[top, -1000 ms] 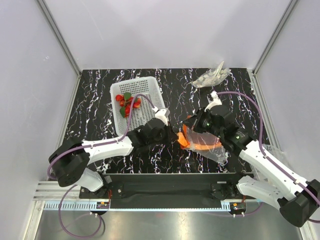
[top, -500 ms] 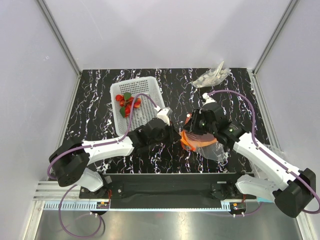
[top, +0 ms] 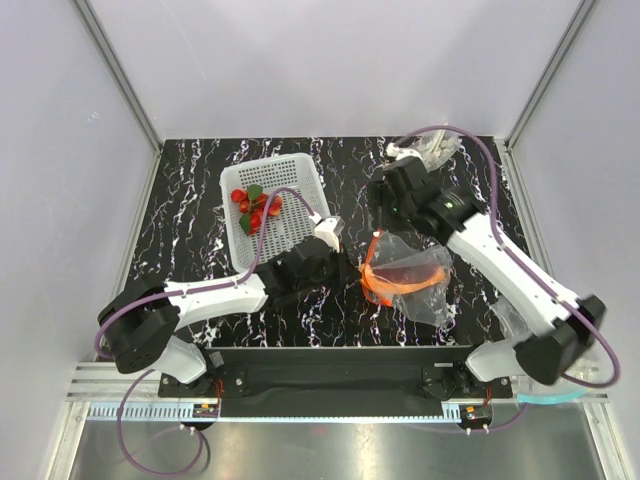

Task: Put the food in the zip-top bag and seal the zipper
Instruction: Place the fake food in the zipper food storage bag.

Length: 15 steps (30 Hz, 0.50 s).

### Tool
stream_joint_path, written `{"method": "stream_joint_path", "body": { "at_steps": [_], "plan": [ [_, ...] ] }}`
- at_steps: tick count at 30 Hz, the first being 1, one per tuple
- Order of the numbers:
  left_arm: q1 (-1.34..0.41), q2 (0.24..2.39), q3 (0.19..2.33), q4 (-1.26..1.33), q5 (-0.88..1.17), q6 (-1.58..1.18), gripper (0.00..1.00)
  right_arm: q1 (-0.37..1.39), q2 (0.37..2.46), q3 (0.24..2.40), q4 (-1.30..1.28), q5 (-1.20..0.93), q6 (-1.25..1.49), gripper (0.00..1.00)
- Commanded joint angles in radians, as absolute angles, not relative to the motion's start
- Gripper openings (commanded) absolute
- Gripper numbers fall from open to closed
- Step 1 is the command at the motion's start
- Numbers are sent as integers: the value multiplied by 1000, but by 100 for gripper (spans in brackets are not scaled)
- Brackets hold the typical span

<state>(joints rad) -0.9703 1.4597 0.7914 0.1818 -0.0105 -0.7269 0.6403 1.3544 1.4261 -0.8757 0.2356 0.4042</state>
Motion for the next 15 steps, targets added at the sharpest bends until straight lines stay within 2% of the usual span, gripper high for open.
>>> {"method": "stream_joint_path", "body": {
  "at_steps": [1, 8, 15],
  "plan": [
    [-976, 1451, 793, 256, -21, -696, 13, 640, 1479, 1543, -988, 311, 284, 84],
    [-976, 1440, 795, 261, -18, -692, 13, 640, 1676, 1644, -1048, 302, 258, 91],
    [-976, 1422, 792, 259, -25, -686, 12, 640, 1732, 1621, -1080, 278, 278, 94]
  ]
}}
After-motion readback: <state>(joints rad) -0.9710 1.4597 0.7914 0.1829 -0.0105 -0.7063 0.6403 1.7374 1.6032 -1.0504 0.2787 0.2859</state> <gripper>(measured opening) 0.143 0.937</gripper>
